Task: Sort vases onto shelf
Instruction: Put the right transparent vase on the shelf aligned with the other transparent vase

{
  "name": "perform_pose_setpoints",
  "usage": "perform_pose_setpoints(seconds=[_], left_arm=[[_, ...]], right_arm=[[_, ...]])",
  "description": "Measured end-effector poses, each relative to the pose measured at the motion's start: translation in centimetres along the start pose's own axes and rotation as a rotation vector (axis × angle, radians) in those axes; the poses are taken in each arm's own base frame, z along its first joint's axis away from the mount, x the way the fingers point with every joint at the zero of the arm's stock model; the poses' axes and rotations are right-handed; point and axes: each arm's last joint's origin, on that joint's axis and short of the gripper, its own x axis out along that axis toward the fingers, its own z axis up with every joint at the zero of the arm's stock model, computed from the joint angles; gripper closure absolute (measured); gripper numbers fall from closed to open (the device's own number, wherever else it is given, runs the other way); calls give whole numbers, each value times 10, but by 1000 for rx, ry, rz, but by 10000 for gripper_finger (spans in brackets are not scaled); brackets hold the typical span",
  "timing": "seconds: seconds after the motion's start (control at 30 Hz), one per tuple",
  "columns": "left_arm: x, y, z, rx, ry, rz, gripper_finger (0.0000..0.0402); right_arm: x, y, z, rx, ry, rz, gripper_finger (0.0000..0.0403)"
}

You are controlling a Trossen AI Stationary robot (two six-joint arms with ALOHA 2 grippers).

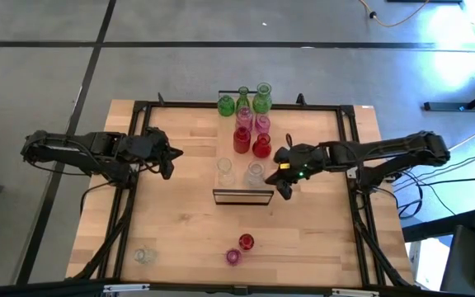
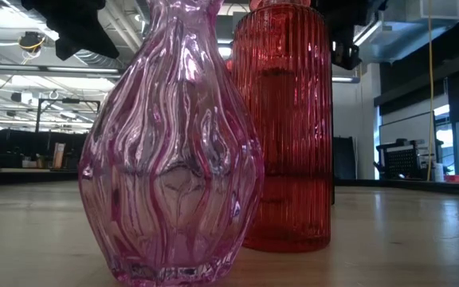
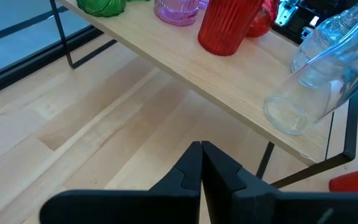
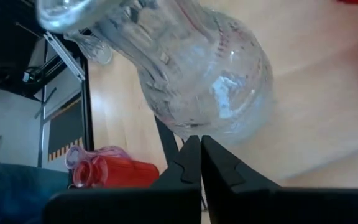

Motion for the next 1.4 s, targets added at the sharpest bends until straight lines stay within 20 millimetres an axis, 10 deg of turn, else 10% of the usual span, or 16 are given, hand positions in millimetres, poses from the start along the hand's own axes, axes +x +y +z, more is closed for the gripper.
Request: perform_pose_setpoints(seconds=[1.4], left_arm=[[0, 0, 0, 2, -1, 1, 401]], right_arm=[[8, -9, 11, 9, -82, -50, 403]])
